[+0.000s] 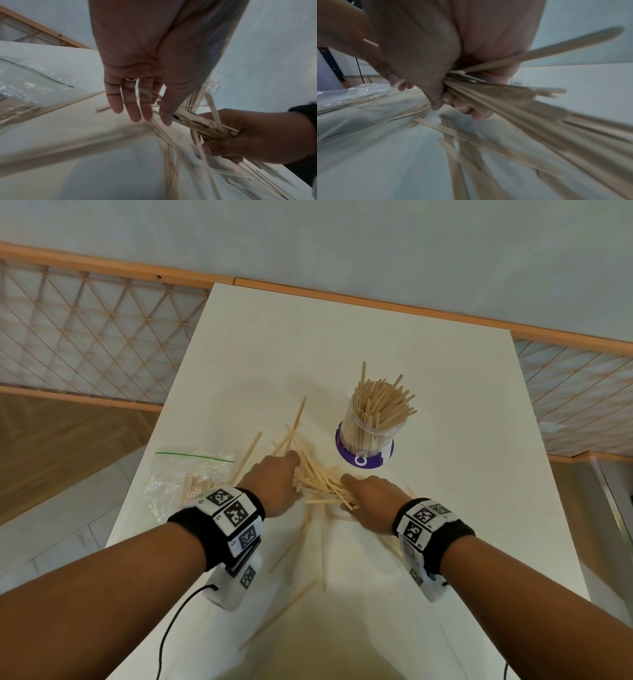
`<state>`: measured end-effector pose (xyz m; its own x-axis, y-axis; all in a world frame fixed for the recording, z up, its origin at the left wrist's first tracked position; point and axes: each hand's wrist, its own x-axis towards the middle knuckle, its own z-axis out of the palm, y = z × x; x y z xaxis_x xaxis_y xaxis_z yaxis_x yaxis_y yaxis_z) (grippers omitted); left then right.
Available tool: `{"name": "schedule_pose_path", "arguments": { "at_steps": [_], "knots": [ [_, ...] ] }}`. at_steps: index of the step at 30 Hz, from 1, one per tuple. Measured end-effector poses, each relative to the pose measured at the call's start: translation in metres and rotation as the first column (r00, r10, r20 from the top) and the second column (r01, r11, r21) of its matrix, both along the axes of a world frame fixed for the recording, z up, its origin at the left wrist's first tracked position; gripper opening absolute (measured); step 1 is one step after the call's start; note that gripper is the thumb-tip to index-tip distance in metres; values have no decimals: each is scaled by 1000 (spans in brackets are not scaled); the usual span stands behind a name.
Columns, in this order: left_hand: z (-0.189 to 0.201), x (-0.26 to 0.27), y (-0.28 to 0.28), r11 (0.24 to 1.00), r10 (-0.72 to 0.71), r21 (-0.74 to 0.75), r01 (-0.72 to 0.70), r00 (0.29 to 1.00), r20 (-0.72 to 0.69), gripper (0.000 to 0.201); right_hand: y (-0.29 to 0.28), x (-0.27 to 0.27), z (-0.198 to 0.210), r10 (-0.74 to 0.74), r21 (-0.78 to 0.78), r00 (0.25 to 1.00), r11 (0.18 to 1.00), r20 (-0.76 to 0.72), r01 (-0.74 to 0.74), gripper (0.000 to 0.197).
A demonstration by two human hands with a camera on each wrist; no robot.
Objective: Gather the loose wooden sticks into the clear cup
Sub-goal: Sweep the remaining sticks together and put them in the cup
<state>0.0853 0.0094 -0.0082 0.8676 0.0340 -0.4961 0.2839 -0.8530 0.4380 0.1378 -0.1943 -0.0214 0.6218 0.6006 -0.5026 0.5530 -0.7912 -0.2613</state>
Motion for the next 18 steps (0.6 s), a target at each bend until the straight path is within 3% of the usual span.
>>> {"name": "schedule_pose_path", "arguments": {
  "at_steps": [2, 4, 5, 7, 9, 10, 11, 13, 16, 18],
  "knots": [
    [1, 2, 3, 1000, 15, 9, -14, 1000, -20, 35, -4, 3, 1, -38, 20, 999, 999, -6, 38, 24],
    [3, 3, 7, 996, -8, 83, 12, 998, -57, 37, -11, 6, 3, -78, 46, 997, 996, -10, 79, 28],
    [5, 4, 8, 992, -20, 124, 28, 998, -64, 45, -14, 8, 5, -96, 56, 995, 994, -5, 96, 30],
    [11, 5, 9, 982, -70, 174, 76, 997, -41, 82, -18, 11, 9, -126, 75, 992, 989, 20, 124, 29],
    [21, 8, 6, 987, -118, 108, 116, 993, 13, 122, -19, 12, 12, -134, 108, 990, 986, 35, 130, 26],
    [26, 10, 2, 990, -139, 42, 137, 990, 38, 130, -18, 12, 13, -137, 125, 990, 983, 31, 132, 28],
    [28, 13, -2, 987, -161, -19, 162, 985, 63, 129, -17, 12, 13, -140, 143, 990, 981, 24, 135, 30],
    [28, 18, -10, 972, -196, -107, 208, 974, 114, 107, -14, 11, 12, -150, 175, 988, 974, 35, 142, 32],
    [27, 19, -16, 954, -125, -250, 165, 978, 168, 69, -11, 7, 13, -199, 244, 977, 954, 79, 174, 36],
    [27, 18, -21, 947, -78, -290, 136, 976, 205, 58, -9, 6, 14, -214, 297, 974, 937, 72, 184, 43]
  ]
}}
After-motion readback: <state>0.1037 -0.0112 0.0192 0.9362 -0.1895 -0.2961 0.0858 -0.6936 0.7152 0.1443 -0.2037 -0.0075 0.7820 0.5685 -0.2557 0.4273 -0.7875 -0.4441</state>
